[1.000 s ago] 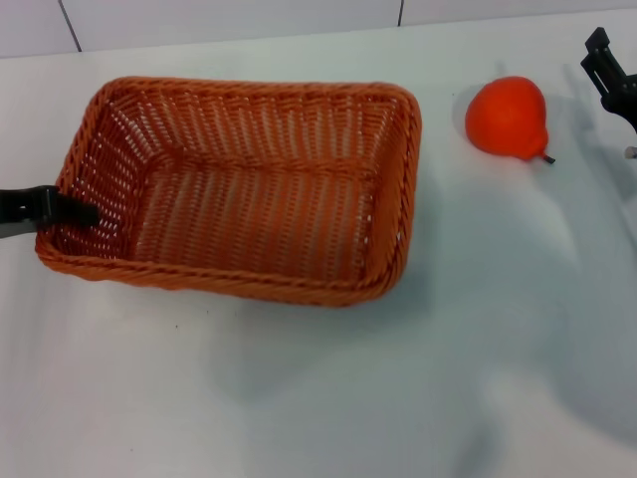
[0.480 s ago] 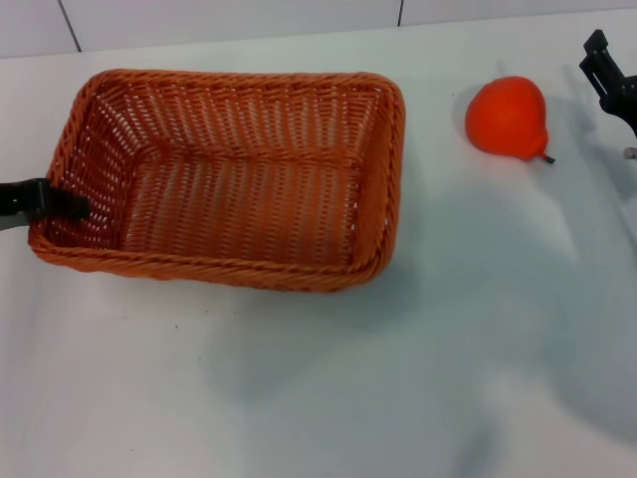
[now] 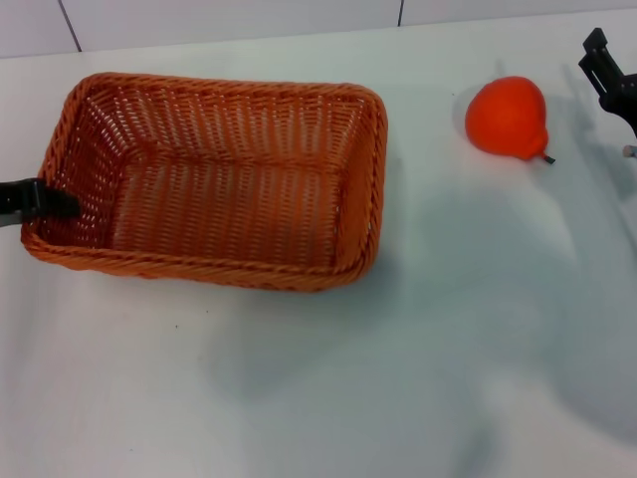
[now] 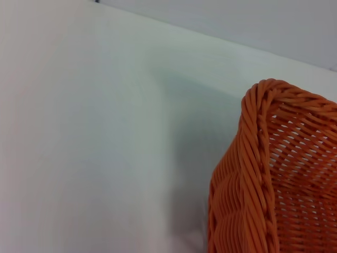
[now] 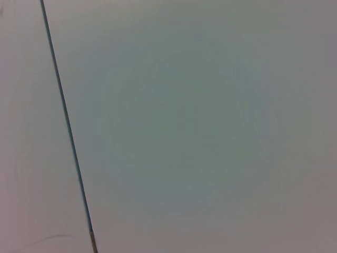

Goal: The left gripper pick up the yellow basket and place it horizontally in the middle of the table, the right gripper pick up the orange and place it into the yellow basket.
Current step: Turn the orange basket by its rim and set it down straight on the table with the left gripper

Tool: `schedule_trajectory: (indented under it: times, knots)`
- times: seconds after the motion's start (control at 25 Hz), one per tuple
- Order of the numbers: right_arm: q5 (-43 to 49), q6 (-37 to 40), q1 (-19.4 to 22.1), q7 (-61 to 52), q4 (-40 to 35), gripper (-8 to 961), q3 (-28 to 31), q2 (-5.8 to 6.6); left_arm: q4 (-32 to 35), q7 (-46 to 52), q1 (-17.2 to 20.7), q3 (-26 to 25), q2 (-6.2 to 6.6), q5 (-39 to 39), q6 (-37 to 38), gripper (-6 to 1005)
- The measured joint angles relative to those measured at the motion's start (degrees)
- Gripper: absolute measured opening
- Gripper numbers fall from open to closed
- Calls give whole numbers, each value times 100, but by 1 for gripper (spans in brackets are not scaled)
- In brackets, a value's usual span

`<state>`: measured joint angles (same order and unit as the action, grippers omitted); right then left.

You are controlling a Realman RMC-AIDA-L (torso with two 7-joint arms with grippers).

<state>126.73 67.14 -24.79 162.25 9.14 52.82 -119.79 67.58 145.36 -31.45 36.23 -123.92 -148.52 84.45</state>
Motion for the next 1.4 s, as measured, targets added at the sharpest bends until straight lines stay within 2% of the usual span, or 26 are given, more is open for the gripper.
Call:
schedule_trajectory:
  times: [0.84, 1.4]
  knots:
    - [-8, -72, -24, 0, 0, 945, 127, 3, -305, 90, 74, -6, -4, 32, -569, 138]
    - [-8, -71, -35, 0, 0, 945, 132, 9, -324, 89, 49, -12, -1, 43, -626, 139]
